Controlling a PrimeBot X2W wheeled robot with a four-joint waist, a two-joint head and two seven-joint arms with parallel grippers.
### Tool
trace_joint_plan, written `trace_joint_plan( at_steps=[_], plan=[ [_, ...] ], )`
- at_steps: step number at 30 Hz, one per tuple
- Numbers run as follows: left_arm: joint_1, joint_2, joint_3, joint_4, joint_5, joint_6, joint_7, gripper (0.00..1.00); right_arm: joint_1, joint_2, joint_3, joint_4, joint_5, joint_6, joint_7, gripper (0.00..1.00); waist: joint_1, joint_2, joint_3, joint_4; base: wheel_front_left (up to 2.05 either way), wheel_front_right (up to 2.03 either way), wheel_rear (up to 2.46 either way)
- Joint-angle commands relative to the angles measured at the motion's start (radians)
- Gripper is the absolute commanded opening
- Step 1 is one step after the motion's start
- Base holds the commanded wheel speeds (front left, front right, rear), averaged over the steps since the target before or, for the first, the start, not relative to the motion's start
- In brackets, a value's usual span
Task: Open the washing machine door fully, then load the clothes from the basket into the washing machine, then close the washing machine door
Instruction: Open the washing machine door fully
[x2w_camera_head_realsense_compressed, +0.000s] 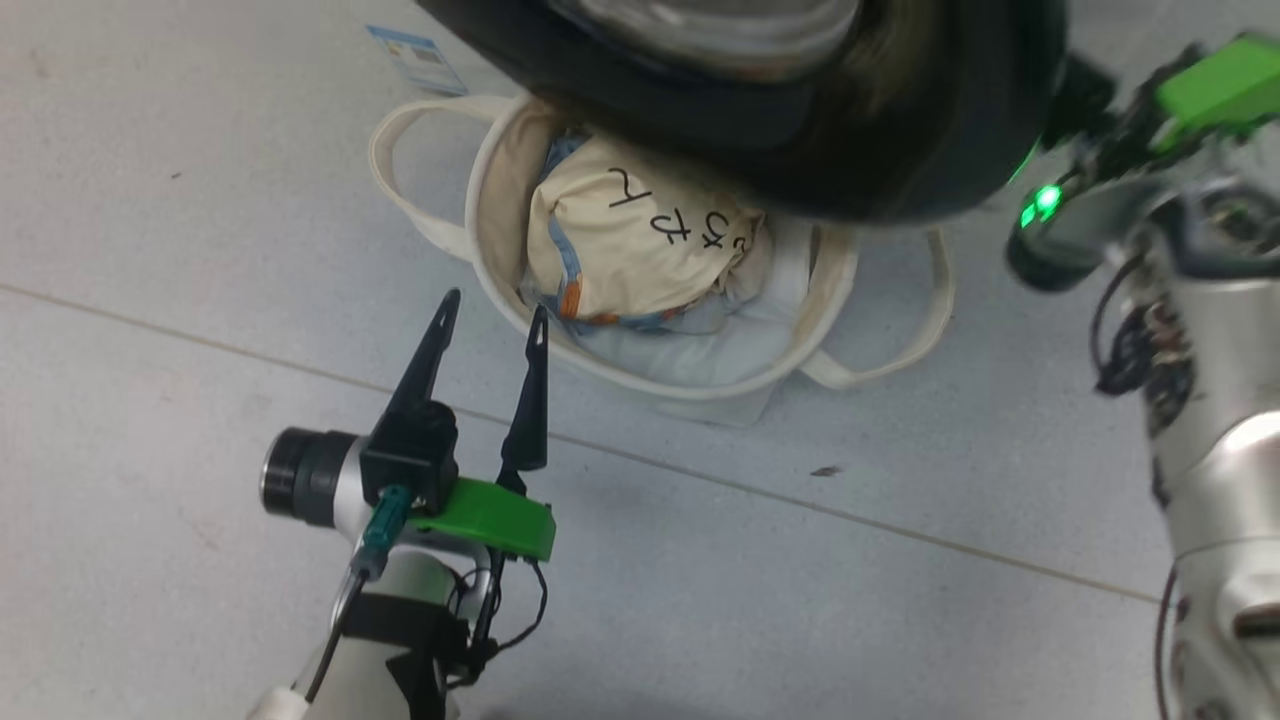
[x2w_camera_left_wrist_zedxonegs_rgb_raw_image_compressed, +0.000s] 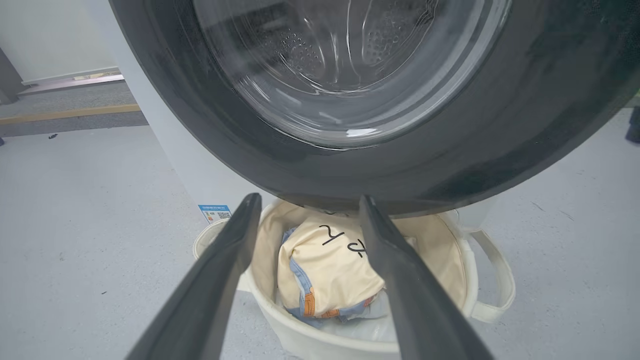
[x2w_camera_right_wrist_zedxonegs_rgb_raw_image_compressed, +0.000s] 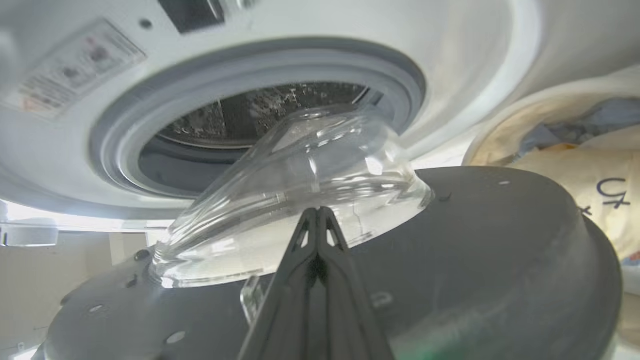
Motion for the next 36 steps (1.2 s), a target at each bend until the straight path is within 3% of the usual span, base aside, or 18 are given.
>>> trace_joint_plan(
  at_steps=[1, 17, 28, 36],
  plan=[
    [0.028, 0.019, 0.027, -0.023, -0.005, 0.005, -0.006, 1.0, 0.028, 0.057, 0.039, -0.035, -0.002, 0.0, 0.02, 0.0, 0.0, 0.0, -0.027, -0.006, 0.0, 0.0, 0.0],
    [0.129, 0.019, 0.036, 0.005, -0.01, 0.005, -0.006, 1.0, 0.275, 0.131, 0.178, -0.062, 0.054, 0.0, 0.031, 0.0, 0.0, 0.0, -0.183, -0.001, 0.0, 0.0, 0.0],
    [0.16, 0.019, 0.065, 0.007, 0.004, -0.001, -0.006, 1.0, 0.356, 0.132, 0.468, -0.13, 0.247, 0.0, -0.054, 0.0, 0.0, 0.0, -0.209, 0.014, 0.0, 0.0, 0.0],
    [0.167, 0.019, 0.07, 0.008, 0.003, -0.005, -0.006, 1.0, 0.363, 0.132, 0.566, -0.143, 0.299, 0.0, -0.104, 0.0, 0.0, 0.0, -0.227, 0.022, 0.0, 0.0, 0.0]
  ],
)
